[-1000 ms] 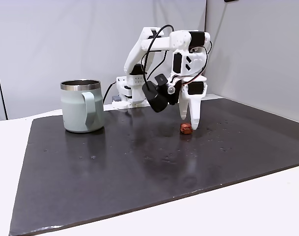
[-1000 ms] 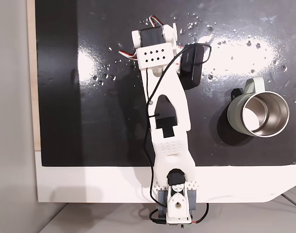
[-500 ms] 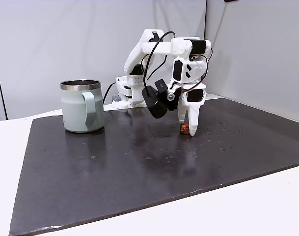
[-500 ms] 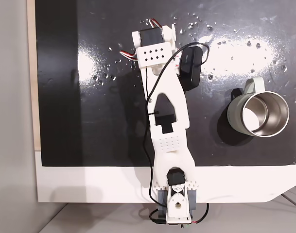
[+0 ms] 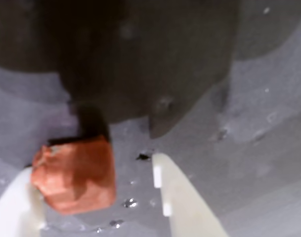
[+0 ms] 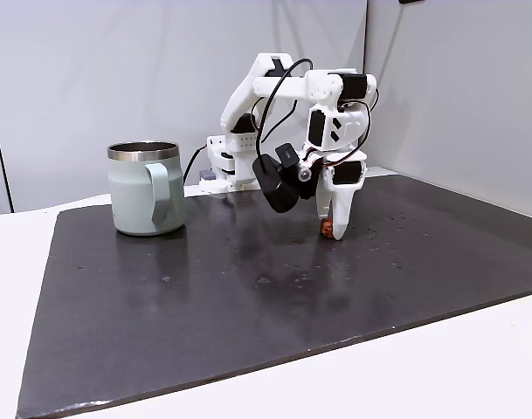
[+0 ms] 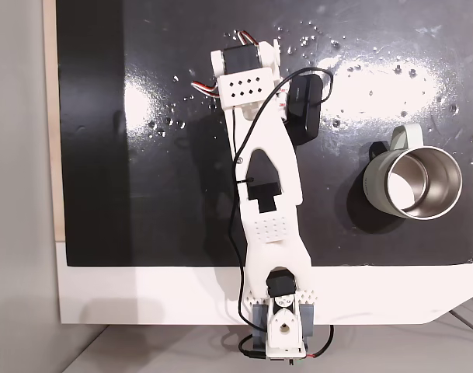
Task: Grasp a cube and put it in the cup.
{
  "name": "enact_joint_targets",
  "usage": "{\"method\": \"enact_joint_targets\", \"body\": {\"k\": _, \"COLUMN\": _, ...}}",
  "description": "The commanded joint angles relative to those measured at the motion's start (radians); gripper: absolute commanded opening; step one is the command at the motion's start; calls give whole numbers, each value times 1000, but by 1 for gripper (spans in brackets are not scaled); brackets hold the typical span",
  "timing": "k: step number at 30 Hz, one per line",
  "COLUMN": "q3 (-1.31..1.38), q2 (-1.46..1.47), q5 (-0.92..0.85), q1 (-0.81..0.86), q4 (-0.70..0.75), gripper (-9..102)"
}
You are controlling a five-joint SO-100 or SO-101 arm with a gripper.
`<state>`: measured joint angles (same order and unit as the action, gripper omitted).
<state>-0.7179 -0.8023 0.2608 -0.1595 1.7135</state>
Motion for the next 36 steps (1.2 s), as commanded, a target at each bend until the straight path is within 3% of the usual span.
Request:
{"method": "enact_joint_targets", "body": {"k": 1, "q3": 61, "q2": -8, "q5": -8, "q1": 8, "q4": 14, "gripper": 19}}
{"method": "enact_joint_targets", "body": {"k": 14, "q3": 61, "q2": -23, "q5": -11, "q1": 8, "q4": 20, "gripper": 7}}
{"method": "enact_joint_targets", "body": {"k": 36, "q3": 61, "q2": -477, "q5": -23, "q1": 26, "q4": 49, "gripper": 8}}
